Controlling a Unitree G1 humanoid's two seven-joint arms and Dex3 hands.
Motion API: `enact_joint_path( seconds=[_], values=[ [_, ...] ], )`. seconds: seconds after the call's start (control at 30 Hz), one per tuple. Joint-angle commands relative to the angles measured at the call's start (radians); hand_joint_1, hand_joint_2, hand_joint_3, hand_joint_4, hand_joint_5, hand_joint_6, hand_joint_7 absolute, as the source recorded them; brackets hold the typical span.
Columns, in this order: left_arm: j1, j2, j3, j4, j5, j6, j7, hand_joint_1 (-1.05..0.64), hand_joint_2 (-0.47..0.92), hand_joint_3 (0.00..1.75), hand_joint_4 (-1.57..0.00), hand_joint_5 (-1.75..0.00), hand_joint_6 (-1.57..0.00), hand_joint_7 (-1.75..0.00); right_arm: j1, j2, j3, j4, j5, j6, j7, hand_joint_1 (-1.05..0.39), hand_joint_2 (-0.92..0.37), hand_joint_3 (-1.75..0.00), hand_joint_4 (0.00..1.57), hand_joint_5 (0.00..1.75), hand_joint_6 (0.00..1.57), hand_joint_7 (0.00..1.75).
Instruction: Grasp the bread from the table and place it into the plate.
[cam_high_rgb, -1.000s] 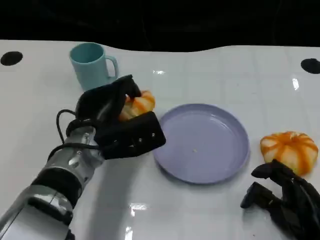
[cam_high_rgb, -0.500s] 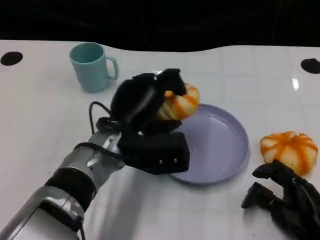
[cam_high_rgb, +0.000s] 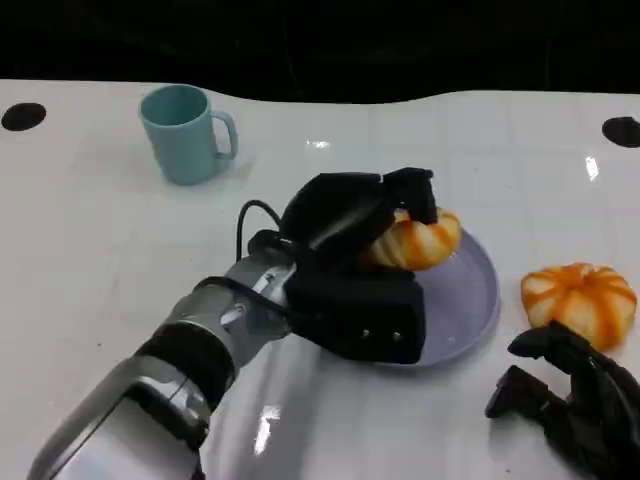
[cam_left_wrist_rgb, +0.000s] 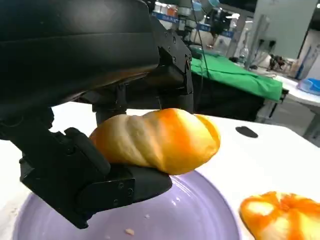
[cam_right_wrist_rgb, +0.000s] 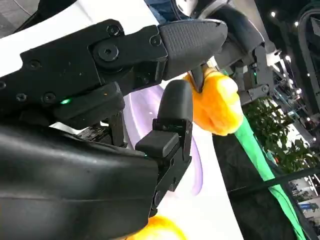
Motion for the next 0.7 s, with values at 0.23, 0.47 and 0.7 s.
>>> enact_joint_path(
  seconds=[0.23,0.47,0.7],
  values=[
    [-0.038,-0.006,-0.02,0.014,0.005,0.035,-0.096,-0.23,0.74,0.62,-0.7,-1.58,-0.62,-1.06,0.027,-0.006,0.004,-0.016,-0.003,0.001,-0.019,-0.5,-0.92,-0.24,0.67,1.48,0.62,1.15],
    [-0.055,0.007,-0.014,-0.005,-0.012,0.071,-0.258,-0.61,0.92,0.4,-0.32,-0.67,-0.43,-0.11,0.03,-0.007,0.004,-0.02,0.006,0.005,-0.017,-0.5,-0.92,-0.23,0.68,1.48,0.61,1.16],
    [-0.068,0.036,-0.027,-0.051,-0.005,0.1,-0.373,-0.98,0.92,0.71,-0.07,-0.27,-0.19,0.0,0.028,-0.01,0.006,-0.018,0.003,0.007,-0.019,-0.5,-0.92,-0.23,0.68,1.48,0.61,1.16]
  ],
)
